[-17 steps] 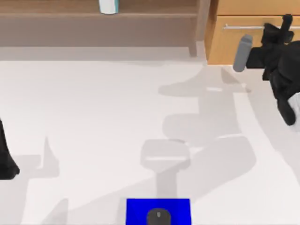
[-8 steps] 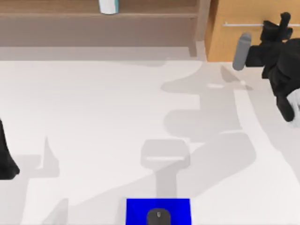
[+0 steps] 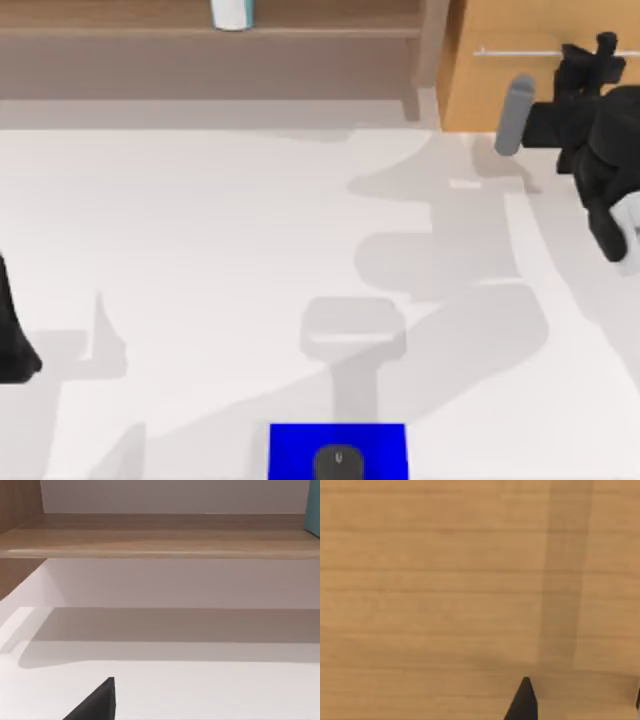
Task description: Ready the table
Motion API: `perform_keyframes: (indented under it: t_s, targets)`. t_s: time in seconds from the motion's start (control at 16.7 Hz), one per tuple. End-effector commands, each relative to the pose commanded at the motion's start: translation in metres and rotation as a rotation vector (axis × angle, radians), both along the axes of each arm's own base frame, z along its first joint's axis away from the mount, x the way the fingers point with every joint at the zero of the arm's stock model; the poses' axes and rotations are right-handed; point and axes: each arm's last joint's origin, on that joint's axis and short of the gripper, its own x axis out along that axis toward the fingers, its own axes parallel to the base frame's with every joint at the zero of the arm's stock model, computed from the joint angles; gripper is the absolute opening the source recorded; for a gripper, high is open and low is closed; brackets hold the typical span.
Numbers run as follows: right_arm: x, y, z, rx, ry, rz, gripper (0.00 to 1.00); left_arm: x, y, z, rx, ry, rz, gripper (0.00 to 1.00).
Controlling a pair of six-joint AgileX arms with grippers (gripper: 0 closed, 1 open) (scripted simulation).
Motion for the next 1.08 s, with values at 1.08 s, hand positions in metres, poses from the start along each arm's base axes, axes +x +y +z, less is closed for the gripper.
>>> perform_keyframes:
  t_s: [1.08]
  targets:
    - [-0.019, -0.001, -0.001, 0.013, 0.017, 0.003, 1.0, 0.0, 0.0, 0.0, 0.0, 0.0, 0.0, 1.0]
